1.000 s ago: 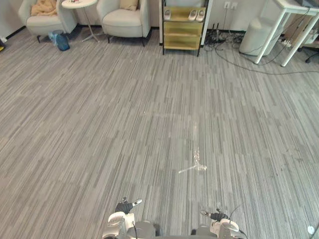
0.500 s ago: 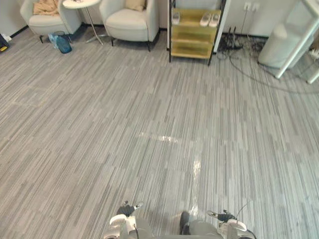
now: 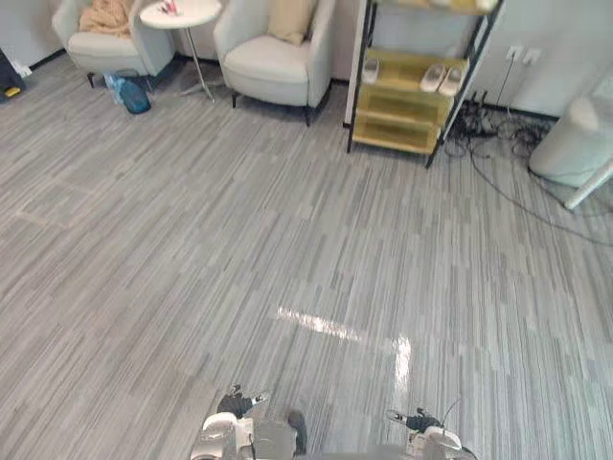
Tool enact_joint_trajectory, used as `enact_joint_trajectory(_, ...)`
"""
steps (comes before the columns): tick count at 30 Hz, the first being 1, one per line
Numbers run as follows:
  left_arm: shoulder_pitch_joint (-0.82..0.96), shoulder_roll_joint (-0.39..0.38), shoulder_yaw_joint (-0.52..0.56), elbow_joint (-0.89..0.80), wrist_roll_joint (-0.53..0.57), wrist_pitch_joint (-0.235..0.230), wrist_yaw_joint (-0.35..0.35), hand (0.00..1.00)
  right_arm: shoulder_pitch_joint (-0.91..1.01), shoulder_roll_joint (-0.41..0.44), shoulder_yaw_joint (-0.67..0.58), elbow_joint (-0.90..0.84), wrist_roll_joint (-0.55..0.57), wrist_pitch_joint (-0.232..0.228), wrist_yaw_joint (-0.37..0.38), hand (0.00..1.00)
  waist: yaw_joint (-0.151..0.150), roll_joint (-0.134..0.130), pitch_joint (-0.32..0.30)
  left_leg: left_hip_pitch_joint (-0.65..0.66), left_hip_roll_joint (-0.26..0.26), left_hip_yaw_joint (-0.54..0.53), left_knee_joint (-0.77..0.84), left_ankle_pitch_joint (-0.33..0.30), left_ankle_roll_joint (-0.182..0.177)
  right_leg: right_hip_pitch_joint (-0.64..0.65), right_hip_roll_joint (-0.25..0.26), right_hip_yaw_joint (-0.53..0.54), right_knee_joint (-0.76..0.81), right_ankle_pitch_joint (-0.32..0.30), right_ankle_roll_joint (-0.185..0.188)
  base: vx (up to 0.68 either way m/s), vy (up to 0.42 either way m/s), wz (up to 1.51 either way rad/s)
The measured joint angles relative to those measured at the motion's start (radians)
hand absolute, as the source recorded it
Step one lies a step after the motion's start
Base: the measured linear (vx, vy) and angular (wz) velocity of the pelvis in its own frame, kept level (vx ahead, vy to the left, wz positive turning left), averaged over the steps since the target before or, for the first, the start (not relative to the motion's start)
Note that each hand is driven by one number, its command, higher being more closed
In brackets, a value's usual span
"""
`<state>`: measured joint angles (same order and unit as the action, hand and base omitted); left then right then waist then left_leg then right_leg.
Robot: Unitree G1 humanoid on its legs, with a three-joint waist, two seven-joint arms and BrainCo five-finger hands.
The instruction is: Pick up cushions and gather them together orderly.
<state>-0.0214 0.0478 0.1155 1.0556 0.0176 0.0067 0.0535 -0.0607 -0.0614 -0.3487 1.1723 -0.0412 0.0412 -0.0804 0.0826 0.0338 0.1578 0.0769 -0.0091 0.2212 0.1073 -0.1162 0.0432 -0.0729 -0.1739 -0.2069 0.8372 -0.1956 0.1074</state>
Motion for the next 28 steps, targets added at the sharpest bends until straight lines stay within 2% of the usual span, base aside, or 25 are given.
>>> enact_joint_trajectory(1, -0.001, 0.002, 0.000, 0.000, 0.000, 0.000, 0.001, 0.00, -0.003, -0.001, 0.000, -0.001, 0.000, -0.002, 0.000, 0.00, -0.012, 0.000, 0.000, 0.044, 0.001, -0.017, -0.025, -0.002, -0.003, -0.041, 0.004, -0.053, -0.079, -0.036, -0.028, 0.42, -0.033, 0.51)
enact_joint_trajectory(2, -0.001, 0.003, 0.000, 0.000, 0.000, -0.001, 0.001, 0.00, -0.008, -0.003, 0.000, -0.001, 0.000, -0.002, 0.000, 0.00, -0.021, 0.001, 0.000, 0.066, 0.004, -0.028, -0.032, -0.007, -0.012, -0.072, 0.011, -0.080, -0.163, -0.040, -0.037, 0.49, -0.077, 0.57)
enact_joint_trajectory(3, 0.008, 0.007, -0.011, -0.001, 0.000, 0.000, 0.001, 0.00, -0.012, -0.006, 0.006, -0.004, 0.000, -0.002, 0.000, 0.00, -0.027, 0.002, 0.000, 0.089, 0.009, -0.043, -0.037, -0.022, -0.035, -0.092, 0.033, -0.097, -0.336, -0.007, -0.046, 0.33, -0.083, 0.41)
enact_joint_trajectory(4, 0.011, 0.012, -0.021, -0.001, 0.000, 0.000, 0.001, 0.00, -0.010, -0.006, 0.012, -0.004, 0.000, -0.002, 0.000, 0.00, -0.028, -0.002, -0.001, 0.098, 0.006, -0.042, -0.041, -0.029, -0.046, -0.094, 0.044, -0.100, -0.415, 0.032, -0.050, 0.39, -0.118, 0.35)
enact_joint_trajectory(5, 0.015, 0.021, -0.027, -0.004, 0.000, -0.001, 0.000, 0.00, -0.002, -0.003, 0.024, -0.002, 0.000, -0.001, -0.001, 0.00, -0.027, -0.027, -0.010, 0.119, -0.011, -0.044, -0.054, -0.047, -0.059, -0.102, 0.053, -0.089, -0.566, 0.176, -0.079, 0.39, -0.172, 0.24)
enact_joint_trajectory(6, 0.029, 0.019, -0.023, 0.005, 0.000, 0.001, 0.001, 0.00, 0.008, -0.007, 0.041, 0.000, 0.001, -0.002, 0.001, 0.00, -0.022, -0.044, -0.026, 0.161, -0.023, -0.073, -0.048, -0.101, -0.057, -0.118, 0.057, -0.061, -0.535, 0.223, -0.104, 0.40, -0.187, 0.11)
enact_joint_trajectory(7, 0.033, 0.010, -0.011, 0.004, -0.005, 0.000, 0.001, 0.00, 0.005, -0.016, 0.041, 0.004, 0.000, -0.001, 0.001, 0.00, -0.018, -0.032, -0.028, 0.166, -0.005, -0.071, -0.040, -0.108, -0.066, -0.115, 0.072, -0.063, -0.526, 0.210, -0.119, 0.41, -0.227, 0.03)
enact_joint_trajectory(8, 0.036, -0.001, -0.006, 0.005, -0.001, 0.000, 0.000, 0.00, 0.004, -0.019, 0.041, 0.009, 0.000, -0.001, 0.001, 0.00, -0.021, -0.016, -0.037, 0.162, 0.017, -0.074, -0.010, -0.116, -0.079, -0.100, 0.085, -0.064, -0.537, 0.198, -0.118, 0.40, -0.206, -0.01)
enact_joint_trajectory(9, 0.034, -0.013, -0.007, 0.005, 0.000, 0.000, 0.000, 0.00, 0.004, -0.019, 0.039, 0.023, 0.003, -0.002, 0.001, 0.00, -0.025, -0.005, -0.044, 0.125, 0.040, -0.077, 0.103, -0.144, -0.102, -0.061, 0.102, -0.065, -0.594, 0.168, -0.113, 0.44, -0.258, 0.06)
enact_joint_trajectory(10, 0.027, -0.022, -0.006, 0.004, 0.001, -0.001, 0.000, 0.00, 0.005, -0.022, 0.037, 0.023, 0.003, -0.002, 0.000, 0.00, -0.026, 0.010, -0.045, 0.055, 0.067, -0.077, 0.259, -0.172, -0.117, -0.024, 0.130, -0.060, -0.654, 0.160, -0.122, 0.34, -0.206, 0.02)
enact_joint_trajectory(11, 0.025, -0.022, -0.006, 0.004, 0.002, -0.001, -0.003, 0.00, 0.005, -0.022, 0.037, 0.023, 0.003, -0.001, 0.000, 0.00, -0.026, 0.014, -0.043, 0.028, 0.077, -0.075, 0.316, -0.173, -0.119, -0.010, 0.139, -0.057, -0.672, 0.160, -0.124, 0.36, -0.192, -0.16)
enact_joint_trajectory(12, 0.022, -0.028, 0.010, 0.006, 0.002, -0.001, -0.004, 0.00, 0.007, -0.025, 0.035, 0.023, 0.005, 0.001, -0.002, 0.00, -0.022, 0.022, -0.039, -0.046, 0.111, -0.069, 0.488, -0.198, -0.104, 0.040, 0.165, -0.043, -0.724, 0.155, -0.142, 0.34, -0.103, -0.38)
enact_joint_trajectory(13, 0.027, -0.032, 0.022, 0.005, 0.003, -0.001, -0.007, 0.00, 0.009, -0.024, 0.036, 0.024, 0.006, 0.004, -0.003, 0.00, -0.019, 0.028, -0.037, -0.065, 0.122, -0.074, 0.513, -0.226, -0.083, 0.079, 0.179, -0.019, -0.743, 0.151, -0.147, 0.33, -0.058, -0.57)
enact_joint_trajectory(15, 0.028, -0.034, 0.024, -0.001, 0.003, -0.002, -0.013, 0.00, 0.011, -0.027, 0.036, 0.026, 0.006, 0.007, -0.004, 0.00, -0.012, 0.029, -0.037, -0.104, 0.113, -0.085, 0.447, -0.239, -0.084, 0.116, 0.180, 0.017, -0.755, 0.149, -0.139, 0.22, 0.032, -0.72)
enact_joint_trajectory(17, 0.025, -0.033, 0.026, -0.003, 0.003, -0.002, -0.015, 0.00, 0.011, -0.026, 0.034, 0.025, 0.005, 0.007, -0.004, 0.00, -0.008, 0.029, -0.036, -0.145, 0.095, -0.144, 0.354, -0.233, -0.084, 0.121, 0.176, 0.061, -0.756, 0.143, -0.126, 0.20, 0.092, -0.81)
enact_joint_trajectory(18, 0.021, -0.034, 0.028, -0.004, 0.003, -0.001, -0.016, 0.00, 0.013, -0.024, 0.034, 0.025, 0.005, 0.007, -0.004, 0.00, -0.002, 0.032, -0.034, -0.156, 0.084, -0.199, 0.258, -0.159, -0.113, 0.128, 0.174, 0.094, -0.755, 0.137, -0.108, 0.23, 0.171, -0.98)
enact_joint_trajectory(19, 0.023, -0.037, 0.041, -0.003, 0.003, -0.001, -0.016, 0.00, 0.027, -0.031, 0.031, 0.021, 0.006, 0.007, -0.001, 0.00, 0.010, 0.036, -0.039, -0.140, 0.075, -0.198, 0.232, -0.099, -0.101, 0.130, 0.175, 0.125, -0.756, 0.131, -0.087, 0.22, 0.173, -0.74)
enact_joint_trajectory(20, 0.023, -0.035, 0.052, -0.003, 0.003, 0.000, -0.015, 0.00, 0.031, -0.028, 0.027, 0.020, 0.011, 0.007, -0.001, 0.00, 0.007, 0.043, -0.050, -0.134, 0.064, -0.196, 0.216, -0.098, -0.100, 0.129, 0.169, 0.133, -0.760, 0.131, -0.079, 0.19, 0.133, -0.38)
enact_joint_trajectory(21, 0.012, -0.034, 0.056, -0.001, 0.002, 0.000, -0.015, 0.00, 0.031, -0.024, 0.011, 0.022, 0.014, 0.008, 0.001, 0.00, 0.004, 0.024, -0.051, -0.126, 0.048, -0.190, 0.196, -0.092, -0.090, 0.128, 0.153, 0.136, -0.770, 0.129, -0.070, 0.20, 0.125, -0.05)
enact_joint_trajectory(23, -0.002, -0.032, 0.062, -0.001, 0.002, 0.000, -0.015, 0.00, 0.038, -0.015, -0.014, 0.024, 0.015, 0.012, 0.003, 0.00, 0.006, 0.012, -0.052, -0.106, 0.029, -0.176, 0.155, -0.077, -0.068, 0.131, 0.134, 0.140, -0.779, 0.133, -0.065, 0.19, 0.120, -0.03)
enact_joint_trajectory(24, -0.002, -0.033, 0.062, -0.001, 0.002, 0.000, -0.015, 0.00, 0.043, -0.012, -0.032, 0.022, 0.015, 0.011, 0.003, 0.00, 0.005, 0.011, -0.053, -0.078, 0.015, -0.176, 0.119, -0.069, -0.058, 0.147, 0.122, 0.140, -0.795, 0.141, -0.051, 0.16, 0.101, 0.01)
enact_joint_trajectory(28, 0.024, -0.037, 0.061, 0.000, 0.002, 0.001, -0.015, 0.00, 0.063, -0.013, -0.053, 0.022, 0.020, 0.010, 0.005, 0.00, 0.004, 0.017, -0.077, -0.018, -0.009, -0.181, 0.040, -0.059, -0.043, 0.180, 0.106, 0.137, -0.826, 0.139, -0.047, 0.14, 0.062, 0.04)
